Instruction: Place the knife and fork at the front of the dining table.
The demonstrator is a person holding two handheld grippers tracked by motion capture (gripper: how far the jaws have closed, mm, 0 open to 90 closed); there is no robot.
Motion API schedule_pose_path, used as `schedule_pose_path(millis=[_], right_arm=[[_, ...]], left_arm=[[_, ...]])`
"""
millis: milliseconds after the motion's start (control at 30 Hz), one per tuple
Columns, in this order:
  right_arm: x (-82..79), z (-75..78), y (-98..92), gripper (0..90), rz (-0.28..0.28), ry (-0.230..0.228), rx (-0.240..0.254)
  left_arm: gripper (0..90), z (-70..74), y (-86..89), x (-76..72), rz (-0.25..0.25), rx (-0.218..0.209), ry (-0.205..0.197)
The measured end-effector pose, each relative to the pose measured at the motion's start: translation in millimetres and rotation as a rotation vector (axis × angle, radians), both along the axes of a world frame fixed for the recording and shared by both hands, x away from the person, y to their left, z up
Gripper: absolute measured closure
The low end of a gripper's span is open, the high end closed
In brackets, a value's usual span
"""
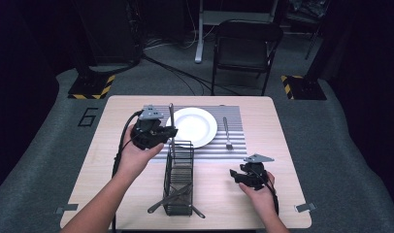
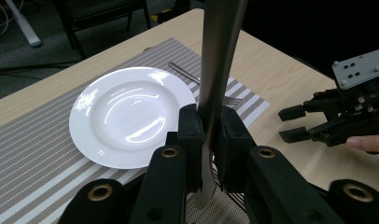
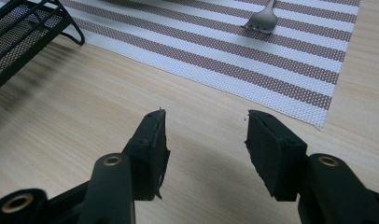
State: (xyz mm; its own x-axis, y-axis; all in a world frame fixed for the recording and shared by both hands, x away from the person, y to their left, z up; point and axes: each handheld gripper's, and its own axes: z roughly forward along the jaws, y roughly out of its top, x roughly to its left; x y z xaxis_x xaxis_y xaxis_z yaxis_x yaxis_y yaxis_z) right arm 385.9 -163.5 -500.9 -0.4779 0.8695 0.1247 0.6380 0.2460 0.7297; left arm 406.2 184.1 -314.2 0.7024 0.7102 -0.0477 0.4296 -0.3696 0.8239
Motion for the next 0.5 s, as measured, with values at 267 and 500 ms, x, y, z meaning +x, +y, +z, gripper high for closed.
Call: schedule_pose_path(millis=[267,500], right_arm=[[-0.2,0.2,-0.8,47.4,-0.006,0.001,0.005],[0.4,-0.2,-1.4,47.6,-0.003,0.000,0.002]], left_arm=[[81.5,23.7,5.0,2.4,0.007,0.001,-0.006],[81.5,39.1,10.3,6.9,0.019,0.000,-0.006]])
